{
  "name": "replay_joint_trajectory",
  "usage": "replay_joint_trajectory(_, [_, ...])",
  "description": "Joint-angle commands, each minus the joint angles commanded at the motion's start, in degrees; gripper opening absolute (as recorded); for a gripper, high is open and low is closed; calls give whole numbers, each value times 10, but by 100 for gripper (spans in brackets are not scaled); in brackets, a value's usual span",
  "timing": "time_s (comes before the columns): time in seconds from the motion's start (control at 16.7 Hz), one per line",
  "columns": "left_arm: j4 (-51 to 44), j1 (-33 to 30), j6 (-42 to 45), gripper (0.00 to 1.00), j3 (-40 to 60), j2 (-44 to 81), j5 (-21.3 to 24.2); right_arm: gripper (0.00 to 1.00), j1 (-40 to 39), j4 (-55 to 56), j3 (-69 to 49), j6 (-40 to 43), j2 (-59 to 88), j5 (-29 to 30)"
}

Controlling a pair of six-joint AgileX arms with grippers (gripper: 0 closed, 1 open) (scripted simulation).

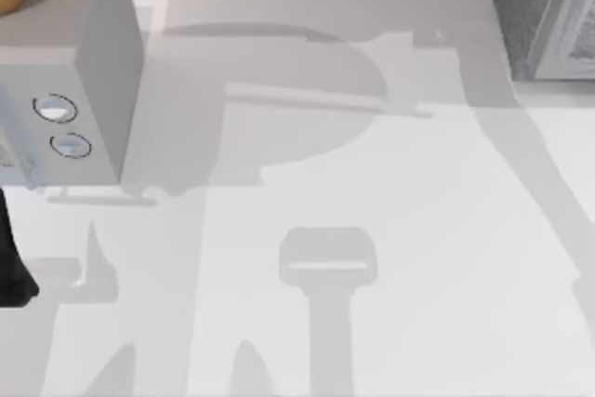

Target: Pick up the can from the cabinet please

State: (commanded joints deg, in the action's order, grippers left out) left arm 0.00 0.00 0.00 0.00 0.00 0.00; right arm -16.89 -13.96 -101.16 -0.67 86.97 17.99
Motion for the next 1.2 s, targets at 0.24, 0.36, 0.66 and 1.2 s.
replay_joint_trajectory(0.24, [0,0,0,100,0,0,0,100,1,1,-2,0,3,-1])
replay_joint_trajectory(0.36, [0,0,0,100,0,0,0,85,1,1,-2,0,3,-1])
replay_joint_trajectory(0.66, [0,0,0,100,0,0,0,47,1,1,-2,0,3,-1])
replay_joint_trajectory(1.2, [0,0,0,100,0,0,0,0,1,1,-2,0,3,-1])
